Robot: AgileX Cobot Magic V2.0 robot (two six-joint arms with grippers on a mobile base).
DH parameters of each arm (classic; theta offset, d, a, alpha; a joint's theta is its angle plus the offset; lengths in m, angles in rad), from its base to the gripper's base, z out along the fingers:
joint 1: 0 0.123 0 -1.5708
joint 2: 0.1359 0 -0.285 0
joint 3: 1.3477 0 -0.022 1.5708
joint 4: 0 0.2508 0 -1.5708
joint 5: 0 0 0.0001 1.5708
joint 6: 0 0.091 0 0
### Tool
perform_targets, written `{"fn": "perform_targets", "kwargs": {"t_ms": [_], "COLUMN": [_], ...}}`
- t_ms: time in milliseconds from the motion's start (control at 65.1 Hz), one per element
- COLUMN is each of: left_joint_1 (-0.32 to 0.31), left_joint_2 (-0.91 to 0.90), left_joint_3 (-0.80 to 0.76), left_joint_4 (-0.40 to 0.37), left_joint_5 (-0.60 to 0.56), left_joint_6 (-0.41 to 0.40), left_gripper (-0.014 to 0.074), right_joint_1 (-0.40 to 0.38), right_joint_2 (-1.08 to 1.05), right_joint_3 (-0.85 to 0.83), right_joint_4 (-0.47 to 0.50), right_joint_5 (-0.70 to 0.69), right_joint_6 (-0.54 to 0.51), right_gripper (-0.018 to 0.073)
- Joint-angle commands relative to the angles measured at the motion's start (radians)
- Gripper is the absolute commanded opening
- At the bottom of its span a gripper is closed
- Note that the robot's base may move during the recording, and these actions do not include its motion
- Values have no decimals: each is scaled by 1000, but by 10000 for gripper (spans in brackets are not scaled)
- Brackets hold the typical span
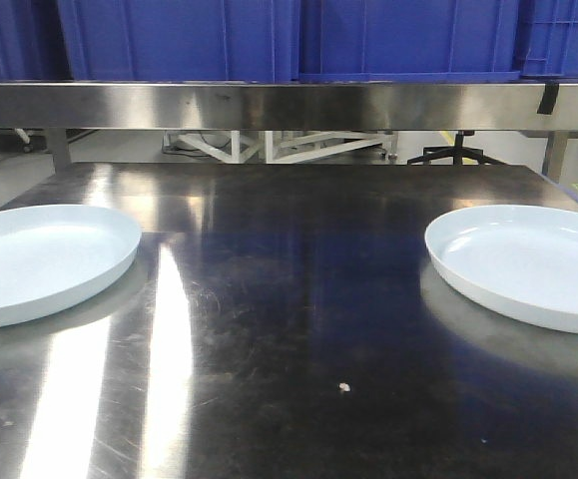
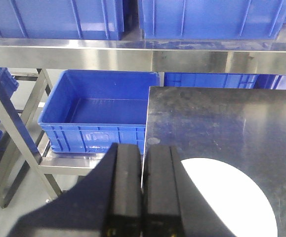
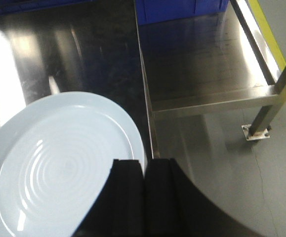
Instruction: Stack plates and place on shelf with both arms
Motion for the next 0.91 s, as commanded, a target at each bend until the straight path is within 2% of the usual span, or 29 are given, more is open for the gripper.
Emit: {"fn": "perform_targets", "kwargs": {"t_ms": [0, 169, 230, 276, 338, 384, 461, 538, 599, 706, 891], "left_joint_1": [-7, -7, -7, -7, -7, -7, -7, -7, -7, -7, -7], "left_joint_2": [-1, -1, -1, -1, -1, -1, 13, 38, 74, 147, 301], "left_joint_3": [-38, -38, -38, -38, -38, -38, -38, -38, -38, -38, -38], "left_joint_4": [2, 2, 0, -11, -25, -37, -37, -37, -37, -37, -56], "left_joint_5": [-69, -72, -72, -72, -79, -82, -83, -74, -52, -27, -52], "left_joint_6": [-12, -12, -12, -12, -12, -12, -12, -12, -12, -12, -12], "left_gripper": [83, 83, 83, 84, 102, 150, 309, 471, 544, 550, 550], "right_joint_1": [1, 0, 0, 0, 0, 0, 0, 0, 0, 0, 0], "right_joint_2": [8, 33, 48, 61, 80, 96, 117, 127, 132, 133, 133], "right_joint_3": [-38, -38, -38, -38, -38, -38, -38, -38, -38, -38, -38], "right_joint_4": [-16, -16, -16, -16, -16, -16, -16, -16, -16, -16, -16], "right_joint_5": [-141, -219, -214, -212, -213, -213, -214, -214, -219, -225, -224], "right_joint_6": [1, 1, 1, 1, 1, 1, 1, 1, 1, 1, 1], "right_gripper": [55, 61, 97, 168, 314, 435, 560, 571, 571, 571, 571]}}
